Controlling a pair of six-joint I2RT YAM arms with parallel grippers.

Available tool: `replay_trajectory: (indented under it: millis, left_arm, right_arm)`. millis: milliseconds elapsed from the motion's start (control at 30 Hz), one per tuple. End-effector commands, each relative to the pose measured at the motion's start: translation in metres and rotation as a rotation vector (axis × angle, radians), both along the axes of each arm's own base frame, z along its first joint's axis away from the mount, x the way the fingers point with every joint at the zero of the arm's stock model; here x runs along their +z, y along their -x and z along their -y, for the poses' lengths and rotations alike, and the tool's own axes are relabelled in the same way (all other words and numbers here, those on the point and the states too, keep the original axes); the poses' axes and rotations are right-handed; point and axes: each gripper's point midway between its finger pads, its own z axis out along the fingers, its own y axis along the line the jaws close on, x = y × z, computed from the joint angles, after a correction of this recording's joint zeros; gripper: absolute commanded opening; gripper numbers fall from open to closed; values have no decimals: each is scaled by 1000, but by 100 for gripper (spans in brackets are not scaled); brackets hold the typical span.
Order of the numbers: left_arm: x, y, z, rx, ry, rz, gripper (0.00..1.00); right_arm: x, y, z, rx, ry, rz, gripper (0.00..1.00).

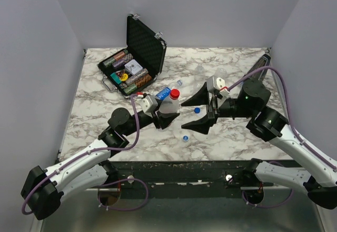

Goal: Screw on the bottle caps

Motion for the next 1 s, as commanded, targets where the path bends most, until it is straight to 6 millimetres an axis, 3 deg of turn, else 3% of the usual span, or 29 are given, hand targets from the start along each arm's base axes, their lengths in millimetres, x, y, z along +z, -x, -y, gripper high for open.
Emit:
replay_trajectory:
  millis: [0,200,400,533,800,967]
  left_arm:
    - [11,-8,-6,57,19,6,63]
    - [11,6,5,-47,6,31,63]
    - [6,13,14,-122,-31,21,63]
    - [8,19,18,-171,-32,25,63]
    - [12,36,25,-275,-12,41,63]
    - [12,39,26,-296,-11,43,63]
  right_arm:
    - [-7,8,3,14,1,-26,84]
    - [9,-29,19,-236,-19,42,86]
    - [26,-42,25,-277,3,74,85]
    - [26,-37,18,-205,26,88,84]
    - [19,-45,9,-141,58,76,80]
    - [15,-42,4,-98,66,67,73]
